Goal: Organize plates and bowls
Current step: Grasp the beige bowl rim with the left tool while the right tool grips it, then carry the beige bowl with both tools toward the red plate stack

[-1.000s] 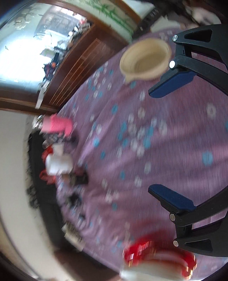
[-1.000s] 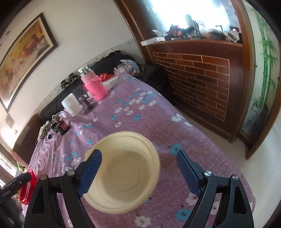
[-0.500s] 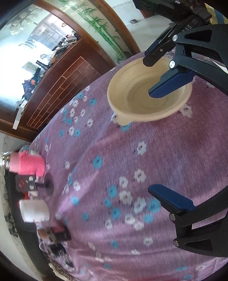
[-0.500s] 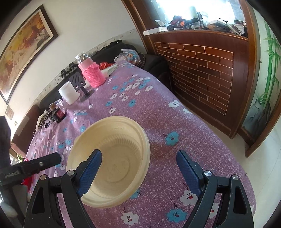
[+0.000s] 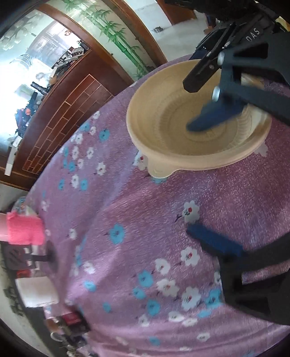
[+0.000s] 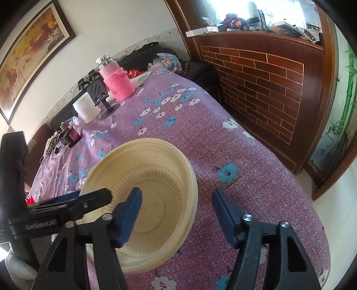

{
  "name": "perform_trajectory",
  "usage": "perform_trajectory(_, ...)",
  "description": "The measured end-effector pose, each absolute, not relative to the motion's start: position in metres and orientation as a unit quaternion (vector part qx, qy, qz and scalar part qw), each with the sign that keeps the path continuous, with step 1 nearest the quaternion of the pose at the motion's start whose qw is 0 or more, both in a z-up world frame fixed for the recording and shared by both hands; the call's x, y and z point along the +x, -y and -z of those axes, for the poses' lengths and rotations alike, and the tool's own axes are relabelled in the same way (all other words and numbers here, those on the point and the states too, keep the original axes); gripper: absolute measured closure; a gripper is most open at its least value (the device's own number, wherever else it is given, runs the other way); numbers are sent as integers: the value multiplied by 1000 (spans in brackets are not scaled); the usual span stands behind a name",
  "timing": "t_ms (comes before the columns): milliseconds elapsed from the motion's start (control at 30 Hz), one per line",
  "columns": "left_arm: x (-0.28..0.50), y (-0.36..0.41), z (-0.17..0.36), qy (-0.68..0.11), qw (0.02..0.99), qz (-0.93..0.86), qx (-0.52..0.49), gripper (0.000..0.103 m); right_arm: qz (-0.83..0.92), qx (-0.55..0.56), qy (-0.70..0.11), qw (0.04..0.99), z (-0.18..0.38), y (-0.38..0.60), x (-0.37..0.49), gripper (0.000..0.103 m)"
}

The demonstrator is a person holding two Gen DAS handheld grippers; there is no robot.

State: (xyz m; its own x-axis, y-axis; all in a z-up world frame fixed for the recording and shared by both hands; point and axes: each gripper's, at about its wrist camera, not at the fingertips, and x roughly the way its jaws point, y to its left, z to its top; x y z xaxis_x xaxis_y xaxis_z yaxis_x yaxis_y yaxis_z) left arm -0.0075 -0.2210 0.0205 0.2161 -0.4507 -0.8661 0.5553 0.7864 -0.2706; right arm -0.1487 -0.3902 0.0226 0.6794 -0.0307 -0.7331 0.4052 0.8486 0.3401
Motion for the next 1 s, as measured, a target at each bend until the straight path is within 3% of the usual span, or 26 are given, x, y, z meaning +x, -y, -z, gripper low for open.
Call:
perform_trajectory(100,-11,225,-22,-526,783,326,62,57,118,244,-385,882,-21,388,-147,46)
perform_trajectory(167,-14,227,-22,-527,782,328,61,58,115,243,-388,882,-20,387,-146,55)
perform_trajectory(300,-19,230,-21,-527,779,335,63,78,109,242,-392,881,-20,383,-145,66)
perform_trajectory(433,-22,225,-23,-527,779,336,47,79,102,236,-391,884,-24,376,-146,74)
perform_trajectory(1000,-33,159,-55,-488,816,311,-2,79,56,200,-375,904,-52,323,-138,75)
